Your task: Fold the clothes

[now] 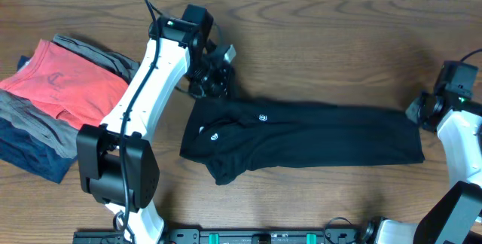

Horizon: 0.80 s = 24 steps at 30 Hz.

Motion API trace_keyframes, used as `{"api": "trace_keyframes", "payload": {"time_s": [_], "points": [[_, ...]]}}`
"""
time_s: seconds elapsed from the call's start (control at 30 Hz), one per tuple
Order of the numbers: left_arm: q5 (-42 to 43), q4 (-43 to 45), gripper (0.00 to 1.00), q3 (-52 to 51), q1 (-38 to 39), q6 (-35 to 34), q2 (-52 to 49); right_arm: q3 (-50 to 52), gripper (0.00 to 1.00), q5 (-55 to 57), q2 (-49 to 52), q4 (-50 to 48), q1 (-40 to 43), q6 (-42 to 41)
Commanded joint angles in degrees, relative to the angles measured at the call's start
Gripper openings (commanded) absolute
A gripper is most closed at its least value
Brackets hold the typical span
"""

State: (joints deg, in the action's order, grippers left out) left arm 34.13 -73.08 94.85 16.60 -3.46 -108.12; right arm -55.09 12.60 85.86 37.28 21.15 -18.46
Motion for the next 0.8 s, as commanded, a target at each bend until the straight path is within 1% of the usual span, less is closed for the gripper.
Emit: {"api": "trace_keyframes", "payload": {"time_s": [0.0, 0.27, 0.4, 0.57, 0.77], "points": [[-0.35, -3.87, 0.06, -0.02, -0.28, 3.93, 0.76, -0.02, 0.01, 2.64, -0.79, 1.90, 0.76, -0.42], [-1.95, -14.05, 0.06, -0.17, -0.20, 4.59, 0.76, 0.02, 0.01, 2.73, -0.76, 3.69, 1.07, -0.83], [-2.71, -16.72, 0.06, -1.68, -0.11, 4.55, 0.76, 0.02, 0.01, 5.46, -0.76, 4.33, 1.07, -2.32], [-2.71, -15.41, 0.06, -6.01, -0.11, 4.52, 0.76, 0.02, 0.01, 6.05, -0.68, 4.57, 1.07, -2.73], [-2.67, -9.16, 0.06, -14.27, -0.11, 2.27, 0.76, 0.04, 0.01, 6.29, -0.35, 4.79, 1.07, -2.78]]}}
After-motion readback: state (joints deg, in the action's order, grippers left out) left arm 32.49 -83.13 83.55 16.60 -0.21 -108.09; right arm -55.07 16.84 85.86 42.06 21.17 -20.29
